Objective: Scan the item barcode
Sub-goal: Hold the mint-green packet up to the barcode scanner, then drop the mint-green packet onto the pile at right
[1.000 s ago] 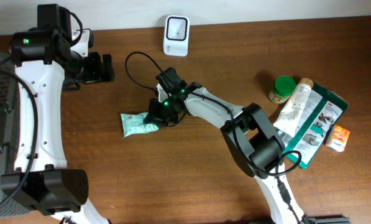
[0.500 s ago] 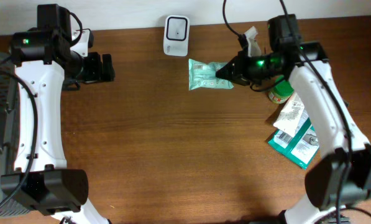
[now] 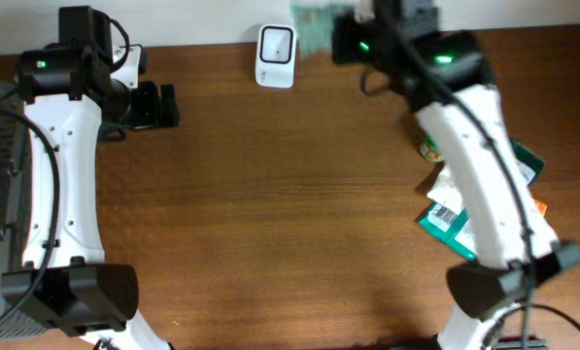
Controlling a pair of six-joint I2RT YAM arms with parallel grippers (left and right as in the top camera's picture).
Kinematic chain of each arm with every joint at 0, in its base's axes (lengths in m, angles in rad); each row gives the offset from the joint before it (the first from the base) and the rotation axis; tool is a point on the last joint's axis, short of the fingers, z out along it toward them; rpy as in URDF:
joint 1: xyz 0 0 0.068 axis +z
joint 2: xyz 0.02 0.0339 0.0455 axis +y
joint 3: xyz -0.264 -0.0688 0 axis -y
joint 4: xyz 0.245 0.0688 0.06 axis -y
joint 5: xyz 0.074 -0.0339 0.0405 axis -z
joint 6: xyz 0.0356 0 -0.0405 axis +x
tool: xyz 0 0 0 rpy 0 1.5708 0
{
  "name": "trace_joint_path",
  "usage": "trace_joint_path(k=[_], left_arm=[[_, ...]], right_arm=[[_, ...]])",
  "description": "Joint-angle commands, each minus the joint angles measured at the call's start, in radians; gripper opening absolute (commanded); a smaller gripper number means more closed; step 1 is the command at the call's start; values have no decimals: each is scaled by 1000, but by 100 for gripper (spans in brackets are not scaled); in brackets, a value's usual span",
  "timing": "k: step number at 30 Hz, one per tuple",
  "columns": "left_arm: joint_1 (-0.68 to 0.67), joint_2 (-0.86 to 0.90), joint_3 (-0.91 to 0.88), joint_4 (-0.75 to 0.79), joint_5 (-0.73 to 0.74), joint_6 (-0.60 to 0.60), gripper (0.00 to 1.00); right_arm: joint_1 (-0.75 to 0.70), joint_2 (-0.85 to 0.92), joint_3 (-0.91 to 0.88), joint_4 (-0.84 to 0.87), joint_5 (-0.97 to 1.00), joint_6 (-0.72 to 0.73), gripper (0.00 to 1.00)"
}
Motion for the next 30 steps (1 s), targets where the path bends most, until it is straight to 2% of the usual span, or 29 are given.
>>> trace_joint_path(k=[1,6,9,12,19,22,24,27,29,30], left_arm=[[5,-9,5,2,3,12,99],[5,-9,5,2,3,12,99],[5,-9,5,2,3,12,99],[5,-9,5,2,3,12,99],[5,-9,5,2,3,12,99],[5,-9,5,2,3,12,99],[5,-9,5,2,3,12,99],[5,-9,5,2,3,12,99],[5,-9,5,2,3,12,99],[5,-9,5,2,3,12,99]], right_arm=[[75,132,21,227,370,-319,4],[100,394,21,761,456,-957,4],[100,521,21,877,446,-1181,4],[99,614,21,916,383,-1325,4],[106,636,21,962,366,-1326,4],[106,634,21,1089,462,-1326,4],[107,626,21,1115,479,-1326,4],[107,618,21,1111,480,-1326,4],[107,591,21,1012,478,-1311,4],[103,559,21,955,471,-1230,4]])
